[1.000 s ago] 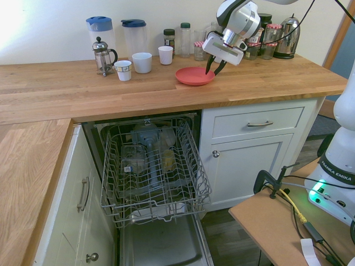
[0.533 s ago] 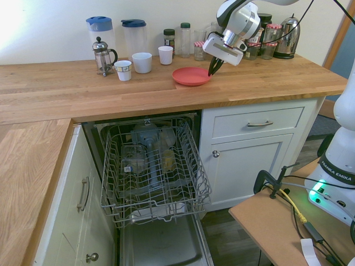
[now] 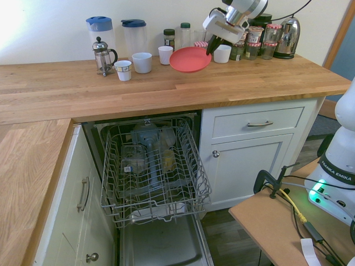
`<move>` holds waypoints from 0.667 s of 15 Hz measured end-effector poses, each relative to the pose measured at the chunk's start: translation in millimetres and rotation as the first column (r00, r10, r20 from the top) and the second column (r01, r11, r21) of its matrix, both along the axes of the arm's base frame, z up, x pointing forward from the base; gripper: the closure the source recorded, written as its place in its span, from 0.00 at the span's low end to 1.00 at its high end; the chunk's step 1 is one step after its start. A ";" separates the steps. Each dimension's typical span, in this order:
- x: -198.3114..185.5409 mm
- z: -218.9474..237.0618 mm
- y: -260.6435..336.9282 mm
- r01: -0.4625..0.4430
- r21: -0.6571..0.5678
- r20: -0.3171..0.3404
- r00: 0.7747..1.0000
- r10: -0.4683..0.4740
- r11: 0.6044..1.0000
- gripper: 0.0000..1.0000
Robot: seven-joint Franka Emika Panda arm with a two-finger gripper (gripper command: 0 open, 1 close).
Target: Put the plate in the dishwasher
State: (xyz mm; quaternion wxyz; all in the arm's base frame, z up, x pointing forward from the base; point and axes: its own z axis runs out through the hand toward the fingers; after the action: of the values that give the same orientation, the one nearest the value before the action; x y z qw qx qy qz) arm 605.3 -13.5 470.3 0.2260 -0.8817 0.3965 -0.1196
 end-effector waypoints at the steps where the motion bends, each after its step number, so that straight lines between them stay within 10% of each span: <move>1: -15.0 21.3 26.4 -0.039 -0.049 0.034 0.999 0.041 0.998 1.00; 6: -130.5 69.8 173.7 -0.204 -0.333 0.134 0.956 0.261 0.920 1.00; 10: -218.4 83.3 247.9 -0.249 -0.590 0.182 0.886 0.427 0.768 1.00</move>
State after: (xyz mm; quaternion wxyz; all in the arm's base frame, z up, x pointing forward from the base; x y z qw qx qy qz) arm 386.8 234.4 553.6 0.0393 -0.9365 0.1375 -0.3201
